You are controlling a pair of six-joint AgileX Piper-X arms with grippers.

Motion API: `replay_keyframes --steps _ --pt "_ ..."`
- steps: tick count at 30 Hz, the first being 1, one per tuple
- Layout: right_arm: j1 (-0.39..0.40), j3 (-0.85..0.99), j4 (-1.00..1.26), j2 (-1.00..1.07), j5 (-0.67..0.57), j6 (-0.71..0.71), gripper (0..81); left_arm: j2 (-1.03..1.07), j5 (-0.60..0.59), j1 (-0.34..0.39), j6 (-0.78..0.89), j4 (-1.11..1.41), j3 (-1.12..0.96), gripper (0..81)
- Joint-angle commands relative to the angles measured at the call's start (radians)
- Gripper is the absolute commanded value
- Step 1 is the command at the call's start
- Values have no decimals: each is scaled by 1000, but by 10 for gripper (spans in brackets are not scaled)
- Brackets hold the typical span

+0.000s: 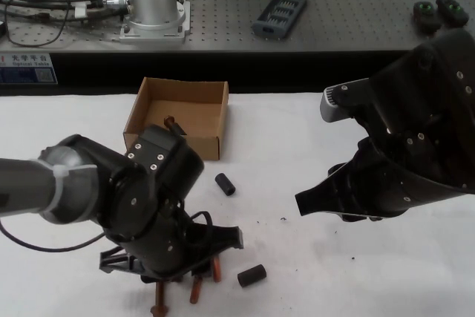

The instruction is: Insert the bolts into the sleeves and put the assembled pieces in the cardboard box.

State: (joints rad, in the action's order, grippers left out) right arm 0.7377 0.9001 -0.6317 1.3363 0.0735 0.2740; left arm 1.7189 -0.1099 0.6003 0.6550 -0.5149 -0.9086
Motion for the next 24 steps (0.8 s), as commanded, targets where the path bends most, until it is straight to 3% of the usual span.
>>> replay_keyframes --steps 1,15,24 --pt "-5 -1 18 -14 -3 2 251 12 18 20 -15 -8 -4 315" --pt "-5 -1 18 -14 -3 2 251 17 110 20 -184 -51 -4 302" --pt "-5 -1 18 -14 -3 2 251 17 126 20 -187 -62 -4 247"
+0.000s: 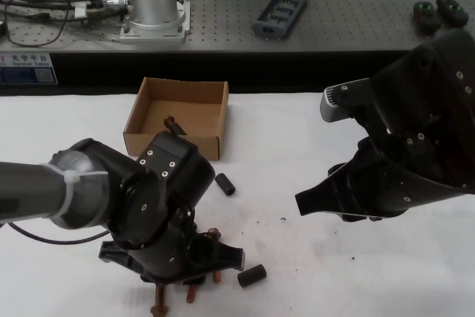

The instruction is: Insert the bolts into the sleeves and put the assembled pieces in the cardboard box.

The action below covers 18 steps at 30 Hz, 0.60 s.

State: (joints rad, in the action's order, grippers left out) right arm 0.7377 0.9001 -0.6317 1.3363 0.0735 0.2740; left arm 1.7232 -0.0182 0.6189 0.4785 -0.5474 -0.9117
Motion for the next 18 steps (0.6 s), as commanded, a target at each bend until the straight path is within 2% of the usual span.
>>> replay_keyframes --steps 1,3,7,11,14,18 --pt "-5 -1 18 -14 -3 2 251 12 34 2 -10 -29 -1 246" --pt "-5 -1 18 -14 -3 2 251 12 34 2 -10 -29 -1 200" --pt "-5 -1 18 -14 -3 2 251 12 18 2 -10 -29 -1 9" --pt "-5 -1 18 -14 -3 2 251 12 -5 2 -13 -18 -1 6" --pt "-5 -1 18 -14 -3 2 251 12 -105 -2 -6 40 -9 6" --pt "-5 -1 18 -14 -3 2 251 -26 -140 -15 94 111 -40 6"
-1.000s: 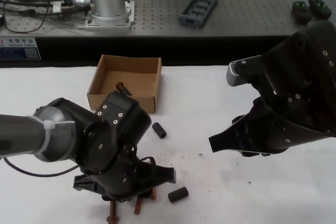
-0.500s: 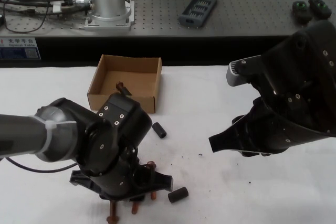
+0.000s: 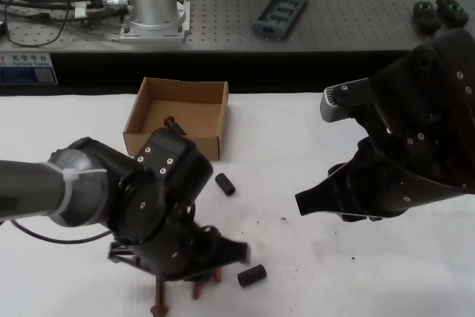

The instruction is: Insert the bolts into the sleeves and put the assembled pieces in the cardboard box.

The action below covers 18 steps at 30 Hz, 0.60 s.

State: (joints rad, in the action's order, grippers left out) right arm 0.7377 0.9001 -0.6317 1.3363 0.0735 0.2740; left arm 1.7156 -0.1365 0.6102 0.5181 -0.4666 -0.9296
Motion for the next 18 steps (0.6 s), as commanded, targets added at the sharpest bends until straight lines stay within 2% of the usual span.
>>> replay_keyframes --steps 1,5,7,11,14,18 --pt "-5 -1 18 -14 -3 2 251 -48 -28 -14 68 59 -23 6" --pt "-5 -1 18 -14 -3 -60 251 -211 -20 -73 39 126 -23 6" --pt "-5 -1 18 -14 -22 -102 251 -289 26 -116 -19 117 -23 6" --pt "-5 2 30 -11 -47 -167 251 -408 44 -231 -122 -32 -21 6" --pt "-5 18 67 18 -47 -205 251 -454 -7 -304 -84 -86 20 6" --pt "-5 120 48 127 -50 -232 251 -469 -121 -356 63 -66 129 6"
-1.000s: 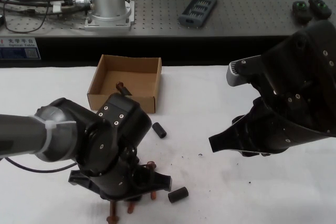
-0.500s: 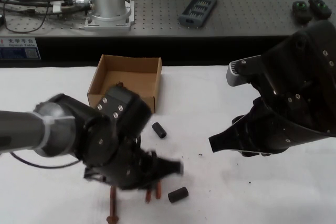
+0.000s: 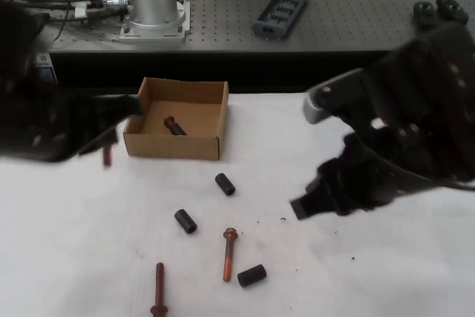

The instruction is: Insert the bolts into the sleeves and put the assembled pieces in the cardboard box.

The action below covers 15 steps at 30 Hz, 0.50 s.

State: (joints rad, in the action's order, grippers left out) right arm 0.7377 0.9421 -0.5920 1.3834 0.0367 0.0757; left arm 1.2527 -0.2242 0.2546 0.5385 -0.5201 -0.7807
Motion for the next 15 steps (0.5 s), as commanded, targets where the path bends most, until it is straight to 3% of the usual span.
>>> replay_keyframes --steps 1,5,10,15 --pt "-5 112 -3 119 -13 -41 251 -7 -73 -6 86 1 14 6" --pt "-5 266 -78 285 -51 -70 251 -15 -215 -22 196 70 115 6" --pt "-9 463 -186 501 -95 -70 251 -68 -186 -30 195 107 156 6" --pt "-27 643 -295 666 -122 -76 251 -153 -184 -94 176 107 181 6"
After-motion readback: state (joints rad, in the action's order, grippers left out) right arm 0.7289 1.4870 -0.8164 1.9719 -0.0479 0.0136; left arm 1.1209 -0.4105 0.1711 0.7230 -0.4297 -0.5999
